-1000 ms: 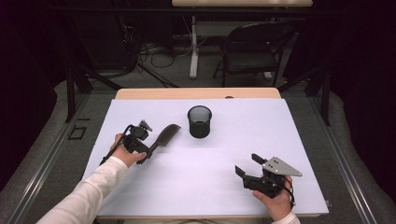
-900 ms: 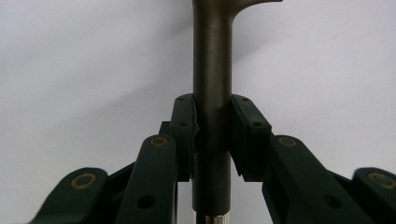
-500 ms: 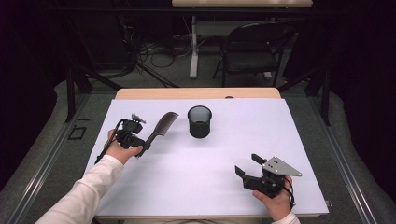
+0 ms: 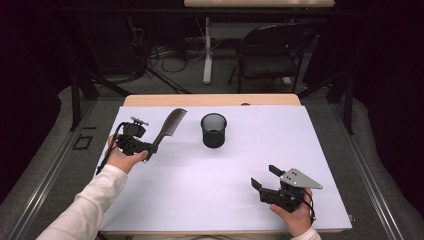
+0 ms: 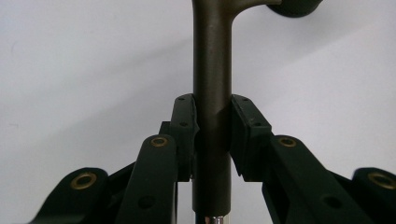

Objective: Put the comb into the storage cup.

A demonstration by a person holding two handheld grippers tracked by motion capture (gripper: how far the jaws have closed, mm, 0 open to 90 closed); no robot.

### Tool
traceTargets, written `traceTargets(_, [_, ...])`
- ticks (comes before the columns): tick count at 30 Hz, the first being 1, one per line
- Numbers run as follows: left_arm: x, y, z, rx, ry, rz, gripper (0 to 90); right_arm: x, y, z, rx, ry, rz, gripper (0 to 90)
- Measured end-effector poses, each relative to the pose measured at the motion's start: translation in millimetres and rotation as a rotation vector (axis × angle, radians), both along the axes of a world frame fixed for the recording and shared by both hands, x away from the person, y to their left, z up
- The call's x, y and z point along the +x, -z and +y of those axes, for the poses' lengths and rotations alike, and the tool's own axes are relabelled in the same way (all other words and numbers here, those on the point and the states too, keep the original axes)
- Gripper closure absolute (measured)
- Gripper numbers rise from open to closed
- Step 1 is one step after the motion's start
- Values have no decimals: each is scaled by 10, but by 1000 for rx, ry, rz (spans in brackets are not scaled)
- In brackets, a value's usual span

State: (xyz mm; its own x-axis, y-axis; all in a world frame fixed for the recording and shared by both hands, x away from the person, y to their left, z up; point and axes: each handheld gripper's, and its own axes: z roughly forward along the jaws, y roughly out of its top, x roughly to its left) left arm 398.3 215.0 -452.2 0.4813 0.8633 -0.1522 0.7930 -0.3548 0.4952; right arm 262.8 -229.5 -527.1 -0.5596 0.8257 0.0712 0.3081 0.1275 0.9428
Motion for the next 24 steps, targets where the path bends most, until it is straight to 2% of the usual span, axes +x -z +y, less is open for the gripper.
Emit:
traceTargets(13, [-38, -183, -5, -51, -2, -117, 725, 2, 4, 2, 1, -2, -1, 209])
traceTargets(16, [-38, -209, -1, -67, 3, -121, 725, -2, 2, 4, 1, -4, 3, 209])
traceTargets(24, [-55, -332, 5, -121, 3, -167, 724, 4, 8, 6, 1, -4, 3, 209])
